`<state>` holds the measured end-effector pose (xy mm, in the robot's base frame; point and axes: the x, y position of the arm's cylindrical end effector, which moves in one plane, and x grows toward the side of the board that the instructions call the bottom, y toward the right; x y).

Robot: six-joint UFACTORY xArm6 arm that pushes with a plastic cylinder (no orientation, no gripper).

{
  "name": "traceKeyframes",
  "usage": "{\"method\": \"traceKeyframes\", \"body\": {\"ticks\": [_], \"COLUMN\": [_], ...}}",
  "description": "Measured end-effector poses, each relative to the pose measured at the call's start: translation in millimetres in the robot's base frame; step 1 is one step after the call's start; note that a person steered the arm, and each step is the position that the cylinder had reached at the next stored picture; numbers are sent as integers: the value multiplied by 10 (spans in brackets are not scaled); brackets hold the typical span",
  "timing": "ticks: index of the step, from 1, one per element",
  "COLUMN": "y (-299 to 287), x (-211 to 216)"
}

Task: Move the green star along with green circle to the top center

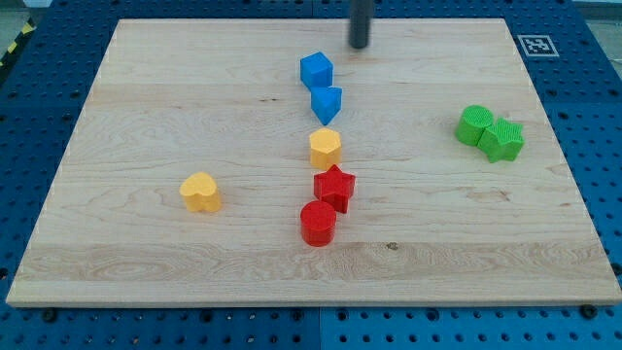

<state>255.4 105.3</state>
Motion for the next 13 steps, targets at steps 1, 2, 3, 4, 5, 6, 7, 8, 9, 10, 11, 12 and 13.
{"method": "traceKeyframes", "body": {"ticks": [1, 2, 3, 4, 5, 6, 7, 8, 9, 10, 11, 12, 13], "y": [665, 1208, 1741, 1914, 1604, 1546, 1374, 1179, 1083, 868, 699, 699, 680], "x": [483, 984, 1516, 2090, 2202, 2188, 2023, 1818, 1700, 1702, 1706, 1455, 1158]}}
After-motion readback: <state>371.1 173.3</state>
